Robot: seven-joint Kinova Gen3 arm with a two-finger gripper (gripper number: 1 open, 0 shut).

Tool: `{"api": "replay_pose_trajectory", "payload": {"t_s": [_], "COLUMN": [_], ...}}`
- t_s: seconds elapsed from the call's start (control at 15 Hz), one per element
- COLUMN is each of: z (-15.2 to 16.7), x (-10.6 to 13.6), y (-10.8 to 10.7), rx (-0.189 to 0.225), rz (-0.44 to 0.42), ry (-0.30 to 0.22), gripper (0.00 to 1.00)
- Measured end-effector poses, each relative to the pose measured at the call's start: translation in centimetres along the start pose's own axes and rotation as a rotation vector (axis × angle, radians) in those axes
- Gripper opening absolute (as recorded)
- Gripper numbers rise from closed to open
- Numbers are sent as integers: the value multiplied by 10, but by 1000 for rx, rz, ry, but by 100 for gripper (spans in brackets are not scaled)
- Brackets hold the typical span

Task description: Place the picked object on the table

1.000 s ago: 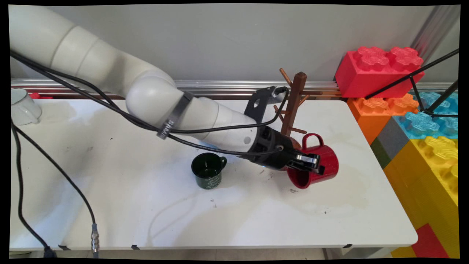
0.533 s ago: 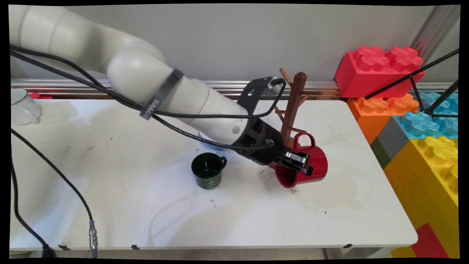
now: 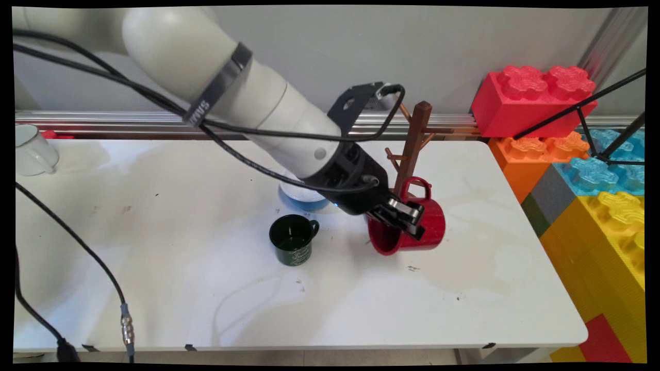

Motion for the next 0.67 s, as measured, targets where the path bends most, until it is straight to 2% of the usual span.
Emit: {"api": "replay_pose_trajectory", "payload": {"t_s": [0.2, 0.47, 0.67], "z": [-9, -16, -15], "x": [4, 12, 16], "y": [5, 12, 14], "rx": [43, 128, 173], "rz": [-4, -10, -9], "ry": [-38, -109, -145], "gripper": [0, 0, 0]}}
